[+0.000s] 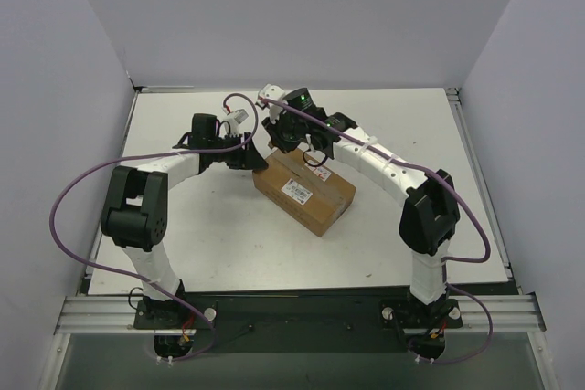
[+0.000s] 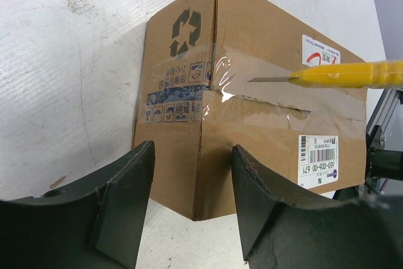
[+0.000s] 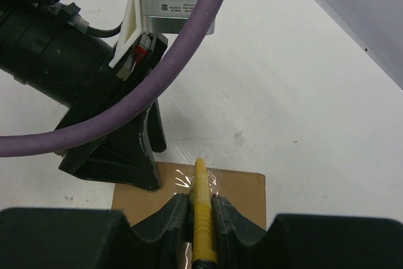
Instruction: Unpack the express box
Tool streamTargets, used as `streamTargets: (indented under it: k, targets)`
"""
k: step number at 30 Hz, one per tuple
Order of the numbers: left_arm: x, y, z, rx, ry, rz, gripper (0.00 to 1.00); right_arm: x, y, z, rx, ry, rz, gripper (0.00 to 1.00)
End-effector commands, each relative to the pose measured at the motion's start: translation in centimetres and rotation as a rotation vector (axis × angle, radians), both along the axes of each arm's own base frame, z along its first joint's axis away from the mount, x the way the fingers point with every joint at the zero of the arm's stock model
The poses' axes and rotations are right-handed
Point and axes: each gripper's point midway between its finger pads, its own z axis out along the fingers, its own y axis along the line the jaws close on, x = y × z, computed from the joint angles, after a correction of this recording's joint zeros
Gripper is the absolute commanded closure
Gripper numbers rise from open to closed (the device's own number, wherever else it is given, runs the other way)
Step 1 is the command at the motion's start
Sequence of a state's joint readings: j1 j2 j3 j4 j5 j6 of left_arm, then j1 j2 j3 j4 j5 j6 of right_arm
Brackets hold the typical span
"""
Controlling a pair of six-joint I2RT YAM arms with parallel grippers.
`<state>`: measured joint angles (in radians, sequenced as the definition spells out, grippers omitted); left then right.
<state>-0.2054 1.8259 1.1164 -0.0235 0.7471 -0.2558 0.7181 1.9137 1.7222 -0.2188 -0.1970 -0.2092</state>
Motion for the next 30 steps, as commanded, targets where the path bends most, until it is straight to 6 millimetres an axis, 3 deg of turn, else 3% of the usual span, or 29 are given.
streamTargets:
  k: [1, 30]
  targets:
    - [0.3, 0.1, -0.5, 0.001, -0.009, 0.002, 0.39, -0.1, 0.5, 0.3, 0.011, -0.013, 0.0, 1.0]
    - [0.4, 0.1, -0.8, -0.003, 0.008, 0.005, 0.4, -0.4, 0.2, -2.4, -0.015, 0.049, -0.037, 1.0]
